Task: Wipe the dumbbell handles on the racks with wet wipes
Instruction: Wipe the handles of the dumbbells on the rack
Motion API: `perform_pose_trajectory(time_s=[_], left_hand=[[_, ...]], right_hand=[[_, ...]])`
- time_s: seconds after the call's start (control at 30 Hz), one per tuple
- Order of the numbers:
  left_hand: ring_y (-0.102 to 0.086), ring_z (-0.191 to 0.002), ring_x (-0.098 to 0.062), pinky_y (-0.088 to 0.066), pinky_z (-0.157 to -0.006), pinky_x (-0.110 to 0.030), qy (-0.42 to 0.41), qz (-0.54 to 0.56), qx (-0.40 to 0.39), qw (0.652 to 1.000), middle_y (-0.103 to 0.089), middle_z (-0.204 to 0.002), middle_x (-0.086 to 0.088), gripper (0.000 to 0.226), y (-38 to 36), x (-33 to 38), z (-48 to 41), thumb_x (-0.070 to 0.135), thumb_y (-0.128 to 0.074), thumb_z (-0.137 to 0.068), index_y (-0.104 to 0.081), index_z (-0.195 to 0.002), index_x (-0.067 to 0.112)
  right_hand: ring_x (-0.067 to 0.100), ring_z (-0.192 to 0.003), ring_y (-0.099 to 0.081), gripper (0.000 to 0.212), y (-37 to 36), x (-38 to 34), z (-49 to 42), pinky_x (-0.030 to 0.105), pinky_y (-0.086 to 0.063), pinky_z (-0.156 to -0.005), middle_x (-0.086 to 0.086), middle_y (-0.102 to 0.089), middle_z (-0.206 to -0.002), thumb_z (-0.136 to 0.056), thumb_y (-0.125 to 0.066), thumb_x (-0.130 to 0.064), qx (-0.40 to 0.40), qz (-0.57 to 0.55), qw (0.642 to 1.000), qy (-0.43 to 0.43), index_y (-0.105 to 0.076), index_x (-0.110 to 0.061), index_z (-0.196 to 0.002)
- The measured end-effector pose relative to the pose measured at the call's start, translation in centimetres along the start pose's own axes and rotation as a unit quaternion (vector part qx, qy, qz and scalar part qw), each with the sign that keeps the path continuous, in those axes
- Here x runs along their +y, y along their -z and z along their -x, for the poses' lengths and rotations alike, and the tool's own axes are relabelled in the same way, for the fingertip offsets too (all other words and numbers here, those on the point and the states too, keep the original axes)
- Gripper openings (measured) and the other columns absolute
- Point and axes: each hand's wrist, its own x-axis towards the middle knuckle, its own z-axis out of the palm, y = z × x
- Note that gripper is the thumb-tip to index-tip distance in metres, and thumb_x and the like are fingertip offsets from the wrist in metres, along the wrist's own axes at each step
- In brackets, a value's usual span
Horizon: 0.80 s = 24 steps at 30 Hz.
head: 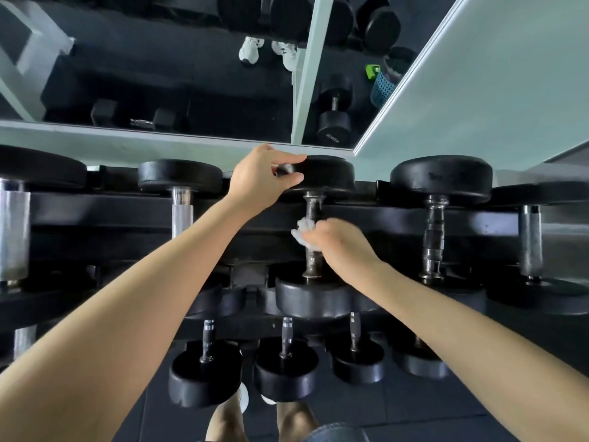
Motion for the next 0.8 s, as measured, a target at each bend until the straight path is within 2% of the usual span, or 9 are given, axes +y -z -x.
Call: perform_pose_trajectory(time_s=[0.13,0.3,0.4,0.5,0.57,0.67,0.73,0.77,0.8], left_hand=[[-0.059,-0.096,-0.014,-0.051,-0.084,-0.035,0.002,-0.003,0.007,1.000,-0.058,-0.109,0.005,0.033,-0.2,-0.1,0.1,0.029,-0.066,-0.087,-0.063,-0.119,0.034],[-0.058,-0.096,-0.013,-0.050,-0.081,-0.033,0.003,-0.003,0.006,1.000,-0.058,-0.109,0.006,0.032,-0.1,-0.1,0.3,0.031,-0.064,-0.088,-0.063,-0.120,0.035],[-0.058,-0.098,-0.012,-0.050,-0.082,-0.033,0.005,-0.003,0.008,1.000,-0.059,-0.109,0.007,0.032,-0.2,-0.2,0.2,0.031,-0.065,-0.087,-0.063,-0.119,0.036],[-0.059,-0.097,-0.013,-0.052,-0.083,-0.036,0.006,-0.005,0.015,1.000,-0.058,-0.111,0.006,0.033,-0.3,-0.1,0.2,0.031,-0.066,-0.086,-0.064,-0.118,0.034],[-0.060,-0.097,-0.014,-0.052,-0.083,-0.037,0.005,-0.007,0.015,1.000,-0.058,-0.111,0.006,0.033,-0.3,-0.1,0.2,0.031,-0.066,-0.086,-0.063,-0.118,0.034],[-0.060,-0.097,-0.013,-0.051,-0.084,-0.034,0.009,0.002,0.013,1.000,-0.058,-0.111,0.006,0.032,-0.3,-0.2,0.3,0.032,-0.066,-0.086,-0.063,-0.117,0.037],[-0.060,-0.097,-0.012,-0.050,-0.083,-0.030,0.010,0.009,0.015,1.000,-0.057,-0.110,0.008,0.031,-0.3,-0.2,0.3,0.032,-0.066,-0.086,-0.063,-0.117,0.038],[-0.060,-0.097,-0.012,-0.049,-0.082,-0.029,0.011,0.010,0.017,1.000,-0.057,-0.110,0.008,0.031,-0.3,-0.1,0.4,0.032,-0.066,-0.086,-0.063,-0.116,0.038],[-0.060,-0.097,-0.012,-0.049,-0.082,-0.029,0.012,0.012,0.019,1.000,-0.056,-0.110,0.009,0.031,-0.3,-0.1,0.4,0.032,-0.066,-0.087,-0.063,-0.116,0.039]], right_hand=[[0.015,-0.098,-0.061,0.034,0.2,-1.6,-2.7,0.029,-0.046,-0.086,-0.001,-0.068,-0.103,-0.089,-0.050,-0.046,0.063,-0.101,0.988,-0.094,-0.069,-0.021,-0.104],[0.008,-0.087,-0.059,0.025,-0.9,-0.4,2.0,0.028,-0.041,-0.079,-0.008,-0.062,-0.088,-0.085,-0.057,-0.043,-0.023,-0.078,0.996,-0.022,-0.067,-0.026,-0.070],[0.019,-0.100,-0.058,0.029,0.2,-1.2,-0.9,0.027,-0.040,-0.079,0.002,-0.062,-0.096,-0.092,-0.048,-0.042,-0.032,-0.044,0.993,-0.107,-0.062,-0.017,-0.089],[0.022,-0.079,-0.062,0.025,1.1,-1.8,-3.1,0.030,-0.048,-0.070,0.005,-0.067,-0.084,-0.091,-0.053,-0.037,0.058,-0.158,0.981,-0.095,-0.067,-0.016,-0.087],[0.007,-0.059,-0.054,0.022,1.3,-1.4,-1.8,0.033,-0.050,-0.072,-0.006,-0.059,-0.069,-0.089,-0.055,-0.037,0.076,-0.206,0.972,-0.087,-0.062,-0.021,-0.075],[0.002,-0.053,-0.047,0.025,0.5,-0.3,0.5,0.036,-0.050,-0.075,-0.011,-0.051,-0.062,-0.089,-0.054,-0.034,-0.027,-0.120,0.988,-0.093,-0.058,-0.020,-0.070],[0.009,-0.057,-0.041,0.024,0.1,-0.3,1.9,0.042,-0.047,-0.091,-0.006,-0.042,-0.062,-0.089,-0.050,-0.019,-0.148,-0.060,0.984,-0.081,-0.049,-0.013,-0.066],[0.012,-0.060,-0.037,0.027,0.1,-0.2,2.3,0.037,-0.044,-0.098,-0.003,-0.036,-0.062,-0.089,-0.047,-0.011,-0.194,-0.040,0.979,-0.055,-0.040,-0.011,-0.063],[0.015,-0.063,-0.035,0.030,0.6,-0.7,2.3,0.024,-0.046,-0.093,-0.001,-0.034,-0.062,-0.090,-0.046,-0.007,-0.236,-0.029,0.969,-0.065,-0.037,-0.012,-0.061]])
